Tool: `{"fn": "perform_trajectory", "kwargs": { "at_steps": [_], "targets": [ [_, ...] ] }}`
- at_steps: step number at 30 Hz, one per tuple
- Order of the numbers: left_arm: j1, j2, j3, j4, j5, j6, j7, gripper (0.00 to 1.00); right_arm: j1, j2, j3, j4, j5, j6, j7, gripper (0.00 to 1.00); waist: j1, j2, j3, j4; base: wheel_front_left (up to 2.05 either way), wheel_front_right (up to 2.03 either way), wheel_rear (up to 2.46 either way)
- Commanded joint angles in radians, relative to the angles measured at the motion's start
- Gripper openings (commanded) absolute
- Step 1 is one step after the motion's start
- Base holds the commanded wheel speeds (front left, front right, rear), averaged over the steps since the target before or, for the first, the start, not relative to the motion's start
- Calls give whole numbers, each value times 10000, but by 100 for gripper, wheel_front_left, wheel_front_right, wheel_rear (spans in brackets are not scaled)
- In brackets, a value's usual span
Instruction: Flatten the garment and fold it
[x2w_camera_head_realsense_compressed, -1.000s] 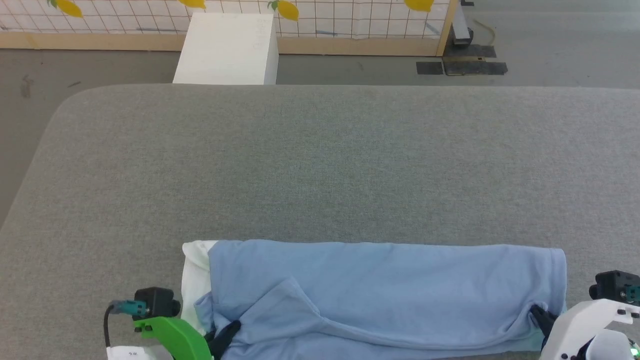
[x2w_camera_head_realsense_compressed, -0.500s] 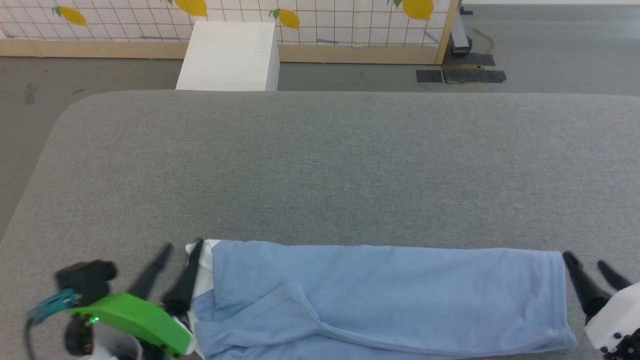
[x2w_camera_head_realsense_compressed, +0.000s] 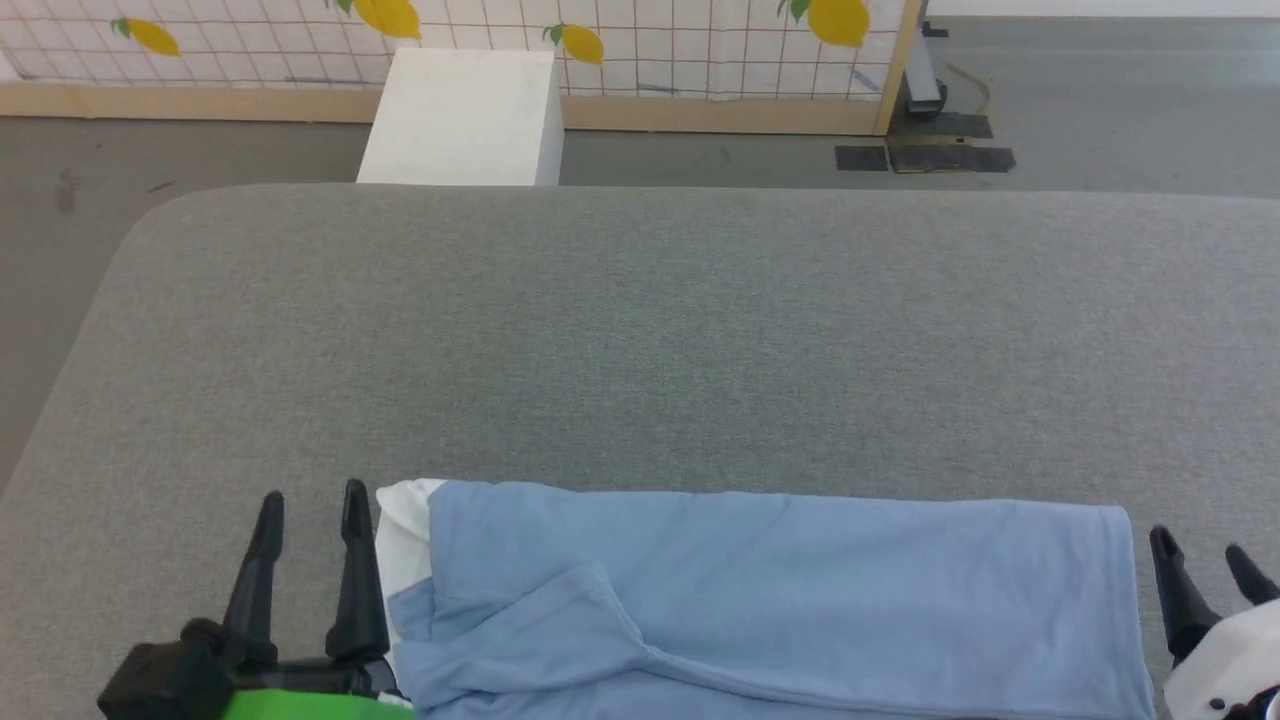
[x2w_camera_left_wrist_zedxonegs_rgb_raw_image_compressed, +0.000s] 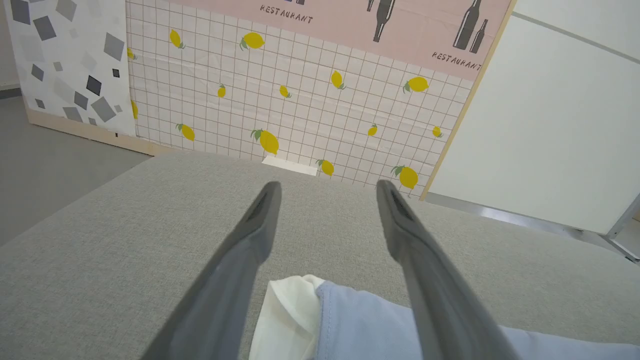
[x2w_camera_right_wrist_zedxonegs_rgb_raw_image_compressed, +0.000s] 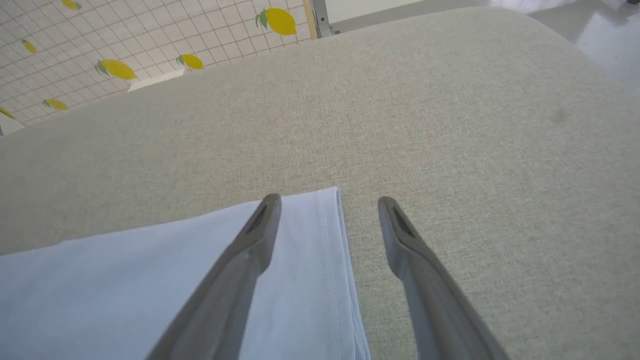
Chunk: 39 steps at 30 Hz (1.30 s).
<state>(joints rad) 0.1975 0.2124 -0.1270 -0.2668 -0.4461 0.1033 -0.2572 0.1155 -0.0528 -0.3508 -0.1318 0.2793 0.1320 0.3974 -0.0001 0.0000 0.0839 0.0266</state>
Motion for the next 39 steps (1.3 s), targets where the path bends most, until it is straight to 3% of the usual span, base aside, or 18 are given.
{"fn": "perform_trajectory", "kwargs": {
  "at_steps": [1,8,21,22,23,24,33,39],
  "targets": [
    [137,-155,148,54,203,-227,-42,100,107,20,-97,215,-129,-13,74,100,1,0,53,103,0,0,0],
    [23,-462,658,271,961,-1081,-44,100,-154,22,-236,1583,-343,-13,755,100,1,0,320,353,0,0,0],
    [-59,-752,748,750,1190,-1646,-45,100,-946,24,-257,3631,-354,-13,960,100,1,0,451,600,0,0,0],
    [-66,-744,760,770,1185,-1662,-45,100,-978,24,-304,3727,-301,-13,1030,55,1,0,456,611,0,0,0],
    [-76,-728,771,797,1185,-1677,-45,100,-1015,24,-350,3809,-262,-13,1099,40,1,0,463,622,0,0,0],
    [-85,-716,778,818,1185,-1686,-45,100,-1041,24,-366,3842,-253,-13,1143,0,1,0,468,626,0,0,0],
    [-125,-702,765,947,1118,-1687,-45,100,-1448,-71,-273,3284,-132,-13,1487,0,1,0,456,358,0,0,0],
    [-213,-754,617,1067,1086,-1711,-45,100,-1707,-671,-503,2898,-335,-13,1561,0,1,0,485,123,0,0,0]
  ]
}}
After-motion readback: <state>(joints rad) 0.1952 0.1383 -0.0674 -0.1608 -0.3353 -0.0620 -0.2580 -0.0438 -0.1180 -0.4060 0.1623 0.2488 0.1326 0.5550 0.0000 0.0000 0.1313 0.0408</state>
